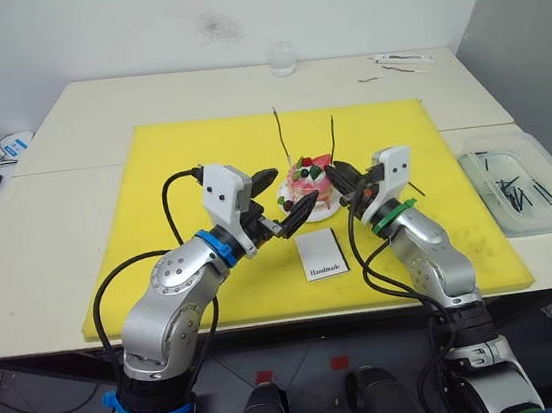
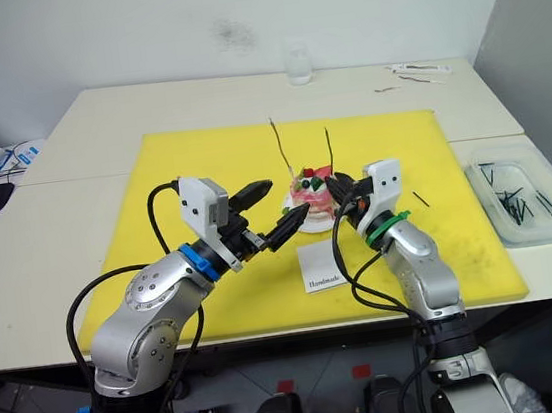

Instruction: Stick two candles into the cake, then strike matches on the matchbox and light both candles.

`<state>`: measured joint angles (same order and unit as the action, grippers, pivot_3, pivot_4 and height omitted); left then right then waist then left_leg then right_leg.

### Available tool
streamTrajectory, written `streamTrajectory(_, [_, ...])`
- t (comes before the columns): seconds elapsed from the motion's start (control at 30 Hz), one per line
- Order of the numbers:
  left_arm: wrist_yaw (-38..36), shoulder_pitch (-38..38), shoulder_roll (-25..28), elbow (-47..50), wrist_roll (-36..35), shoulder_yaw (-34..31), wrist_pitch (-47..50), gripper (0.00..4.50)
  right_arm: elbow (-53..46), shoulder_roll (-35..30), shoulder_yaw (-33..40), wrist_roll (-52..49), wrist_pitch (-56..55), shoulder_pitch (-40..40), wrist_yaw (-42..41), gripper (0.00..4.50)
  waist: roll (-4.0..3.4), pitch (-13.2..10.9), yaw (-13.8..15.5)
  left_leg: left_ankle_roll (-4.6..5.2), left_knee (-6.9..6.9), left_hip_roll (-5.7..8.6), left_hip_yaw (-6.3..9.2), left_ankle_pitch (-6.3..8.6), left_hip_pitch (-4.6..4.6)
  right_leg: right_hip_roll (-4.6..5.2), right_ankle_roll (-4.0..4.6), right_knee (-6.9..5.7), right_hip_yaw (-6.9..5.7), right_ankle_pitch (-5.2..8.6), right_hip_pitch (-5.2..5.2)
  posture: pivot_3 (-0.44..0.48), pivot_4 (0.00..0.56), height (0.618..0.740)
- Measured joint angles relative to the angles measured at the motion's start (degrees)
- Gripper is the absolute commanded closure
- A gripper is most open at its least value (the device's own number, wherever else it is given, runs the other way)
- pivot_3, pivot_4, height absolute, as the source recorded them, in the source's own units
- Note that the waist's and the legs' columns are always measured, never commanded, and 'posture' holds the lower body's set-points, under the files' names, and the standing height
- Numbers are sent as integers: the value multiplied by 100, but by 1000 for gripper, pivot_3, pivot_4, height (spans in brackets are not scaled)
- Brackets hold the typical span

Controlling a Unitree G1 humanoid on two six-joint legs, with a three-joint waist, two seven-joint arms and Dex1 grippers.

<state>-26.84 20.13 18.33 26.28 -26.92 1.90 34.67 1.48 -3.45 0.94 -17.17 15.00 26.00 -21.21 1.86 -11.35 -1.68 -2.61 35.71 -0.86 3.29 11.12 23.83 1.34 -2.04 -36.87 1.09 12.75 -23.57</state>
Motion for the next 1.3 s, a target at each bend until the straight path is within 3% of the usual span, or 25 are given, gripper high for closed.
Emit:
streamTrajectory(0.23, [-42, -21, 53, -1, -2, 0, 0, 0, -463, -272, 85, -273, 405, 12, -30, 3157, 0, 0, 1, 0, -1, 0, 0, 0, 2, 0, 0, 1, 0, 0, -1, 0, 150, 740])
streamTrajectory(0.4, [-414, -30, 462, -12, -272, -108, 213, 0, -1402, -1063, 159, -900, 1262, -314, -521, 3157, -1, -1, 4, 0, -2, 0, 1, 0, 4, 2, 2, 4, -1, 3, -2, 0, 150, 740])
streamTrajectory(0.43, [-563, -23, 633, -16, -548, -247, 456, 0, -1550, -1389, 164, -999, 1487, -375, -704, 3157, -2, -2, 1, 0, -1, 0, 0, 1, 5, 3, 2, 3, -1, 3, -5, 0, 150, 740])
streamTrajectory(0.57, [-730, 361, 1295, -384, -2246, -952, 2445, 0, -1792, -2881, -155, -805, 1781, -561, -1570, 4332, -4, -7, 4, 1, 2, 0, 6, 1, 5, 5, 2, 3, -11, 4, -6, 0, 150, 740])
streamTrajectory(0.63, [-480, 1073, 1413, -1214, -3260, -1470, 4173, 0, -1762, -3533, -609, -314, 1676, -614, -1994, 4461, -1, -10, 4, 1, 12, 4, 21, 1, 7, 4, 1, 3, -25, 5, -6, 0, 150, 740])
streamTrajectory(0.73, [62, 1751, 1640, -2400, -4411, -1710, 5450, 0, -1612, -3696, -1030, 89, 1468, -637, -2255, 4461, 1, -10, -28, 1, 8, 6, 16, 1, 6, 7, -1, 6, -19, 5, -4, 0, 150, 740])
streamTrajectory(0.87, [1110, 2188, 2251, -4076, -6372, -833, 5753, 0, -1341, -3640, -1274, 481, 1150, -605, -2367, 4461, 3, -12, -44, 0, -14, 5, 13, 2, 11, 7, -15, 3, -15, 6, -14, 0, 150, 740])
streamTrajectory(1.03, [2714, 2301, 2236, -4832, -8069, 283, 5409, 0, -1236, -3370, -1513, 782, 964, -473, -2352, 4461, 3, -12, 3, -2, -29, 7, 12, 1, 14, 14, -29, -1, -13, 0, -23, 0, 150, 740])
streamTrajectory(1.3, [3774, 1764, 1780, -4606, -8478, 376, 4824, 0, -1424, -3266, -1585, 976, 1050, -542, -2354, 4461, 3, -12, 10, -7, -30, 10, 7, -2, 6, 17, -4, -8, -9, 13, -22, 0, 150, 740])
